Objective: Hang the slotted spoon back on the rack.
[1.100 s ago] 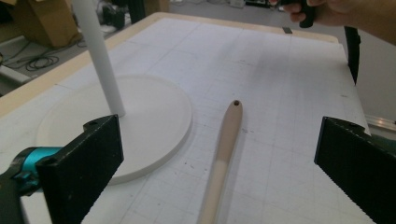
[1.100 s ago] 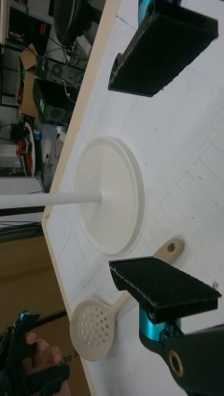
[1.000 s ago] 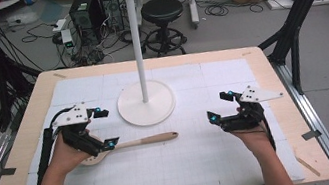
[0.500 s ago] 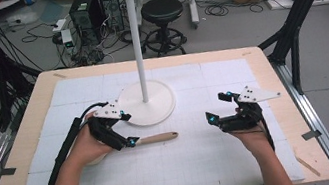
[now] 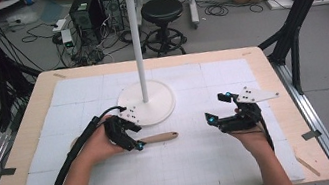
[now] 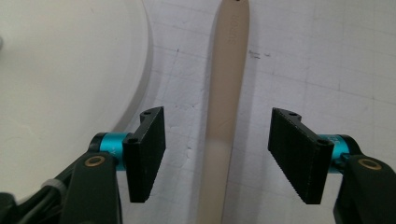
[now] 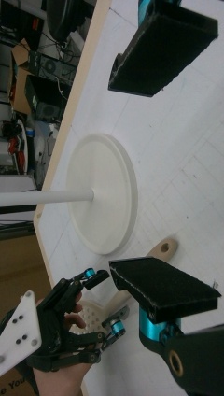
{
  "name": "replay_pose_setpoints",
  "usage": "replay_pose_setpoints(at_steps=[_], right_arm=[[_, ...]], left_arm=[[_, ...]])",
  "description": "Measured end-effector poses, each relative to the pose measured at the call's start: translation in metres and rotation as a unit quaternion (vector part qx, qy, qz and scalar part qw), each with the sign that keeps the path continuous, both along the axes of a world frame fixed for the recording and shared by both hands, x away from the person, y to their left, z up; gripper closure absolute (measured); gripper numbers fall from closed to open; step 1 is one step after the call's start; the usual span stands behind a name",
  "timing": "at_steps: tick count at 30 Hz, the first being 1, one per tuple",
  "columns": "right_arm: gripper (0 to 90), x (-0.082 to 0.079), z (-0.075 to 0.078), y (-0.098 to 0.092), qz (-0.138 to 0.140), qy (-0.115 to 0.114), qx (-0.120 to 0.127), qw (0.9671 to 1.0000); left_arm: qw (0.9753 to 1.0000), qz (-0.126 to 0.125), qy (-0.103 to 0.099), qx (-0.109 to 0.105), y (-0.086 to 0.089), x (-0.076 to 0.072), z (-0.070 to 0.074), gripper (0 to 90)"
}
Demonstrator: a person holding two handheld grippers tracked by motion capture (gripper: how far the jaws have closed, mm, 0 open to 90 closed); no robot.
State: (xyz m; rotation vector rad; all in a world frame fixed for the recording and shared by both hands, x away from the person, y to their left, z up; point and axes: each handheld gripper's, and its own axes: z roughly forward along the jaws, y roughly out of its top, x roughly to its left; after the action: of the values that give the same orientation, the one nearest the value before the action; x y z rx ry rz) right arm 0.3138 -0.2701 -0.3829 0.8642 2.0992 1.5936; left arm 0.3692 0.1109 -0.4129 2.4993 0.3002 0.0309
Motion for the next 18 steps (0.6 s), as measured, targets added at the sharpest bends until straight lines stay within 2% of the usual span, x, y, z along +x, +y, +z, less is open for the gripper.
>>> replay_pose_setpoints(at_steps=[2, 4, 8, 14, 17, 18], right_arm=[[11.3, 0.000, -0.001, 0.000, 0.000, 0.000, -0.003, 1.0000], [11.3, 0.000, -0.001, 0.000, 0.000, 0.000, -0.003, 1.0000], [11.3, 0.001, -0.002, 0.000, 0.000, 0.002, -0.003, 1.0000], [11.3, 0.001, -0.003, 0.001, 0.000, 0.005, -0.005, 1.0000], [11.3, 0.001, -0.003, 0.002, 0.001, 0.005, -0.006, 1.0000], [11.3, 0.001, -0.003, 0.002, 0.000, 0.008, -0.007, 0.9999]], left_arm=[[0.9999, 0.001, 0.005, 0.012, -0.002, 0.002, -0.004, 42.6], [0.9996, 0.005, 0.004, 0.026, -0.003, 0.003, -0.007, 43.7], [0.9991, 0.001, 0.010, 0.042, -0.005, 0.003, -0.010, 50.3], [0.9985, 0.003, 0.003, 0.055, -0.009, 0.003, -0.009, 56.3], [0.9971, -0.007, -0.006, 0.076, -0.014, 0.000, -0.007, 58.9], [0.9965, -0.014, -0.008, 0.082, -0.016, -0.002, -0.006, 63.5]])
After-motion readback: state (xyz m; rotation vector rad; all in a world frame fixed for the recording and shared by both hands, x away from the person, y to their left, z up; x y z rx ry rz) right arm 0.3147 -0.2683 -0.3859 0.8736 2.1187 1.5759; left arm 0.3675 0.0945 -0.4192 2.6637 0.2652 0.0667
